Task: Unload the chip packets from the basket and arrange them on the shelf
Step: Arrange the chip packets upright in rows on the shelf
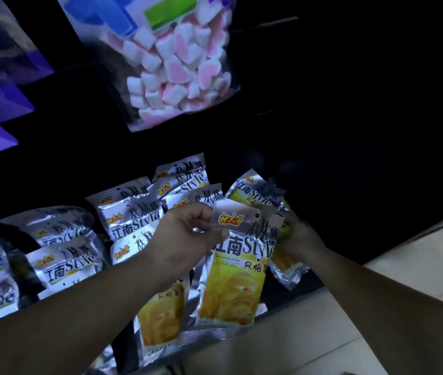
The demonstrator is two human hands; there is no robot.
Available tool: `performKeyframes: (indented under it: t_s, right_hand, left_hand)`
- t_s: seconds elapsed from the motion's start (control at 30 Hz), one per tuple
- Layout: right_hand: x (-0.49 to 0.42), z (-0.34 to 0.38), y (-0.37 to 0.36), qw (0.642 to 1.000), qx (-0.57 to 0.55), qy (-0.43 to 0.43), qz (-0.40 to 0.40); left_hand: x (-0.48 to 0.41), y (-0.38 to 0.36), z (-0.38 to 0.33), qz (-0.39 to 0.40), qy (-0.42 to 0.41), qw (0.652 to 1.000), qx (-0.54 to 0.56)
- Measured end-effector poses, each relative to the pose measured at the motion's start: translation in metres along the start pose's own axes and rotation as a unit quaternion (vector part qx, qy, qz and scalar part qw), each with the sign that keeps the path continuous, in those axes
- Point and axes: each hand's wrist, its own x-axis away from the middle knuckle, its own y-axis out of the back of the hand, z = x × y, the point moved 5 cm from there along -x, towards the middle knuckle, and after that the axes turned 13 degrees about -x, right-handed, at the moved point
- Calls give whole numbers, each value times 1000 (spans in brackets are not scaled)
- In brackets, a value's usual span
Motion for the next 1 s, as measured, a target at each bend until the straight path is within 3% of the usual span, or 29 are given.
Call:
performKeyframes:
  t_s: [0.17,0.27,0.53,0.73,0.83,1.0]
  right_hand:
    - [-5,-5,1,992,116,4,-52]
    - [0,-5,4,988,130,29,-73]
    - [37,23,44,990,20,77,-116]
    - [89,58,79,962,-65,215,-155]
    - [104,63,90,955,-129,241,-118]
    - [131,73,88,931,-187,305,-74]
  left_hand:
    - [-13,6,12,4,26,1000,-9]
    - [-14,7,14,2,31,999,-10]
    - [-8,-1,-6,-41,17,999,-16]
    - [-2,-14,-18,67,-3,998,-6]
    - [3,-9,-26,111,-15,993,36]
    - [13,-1,-37,88,1,987,137]
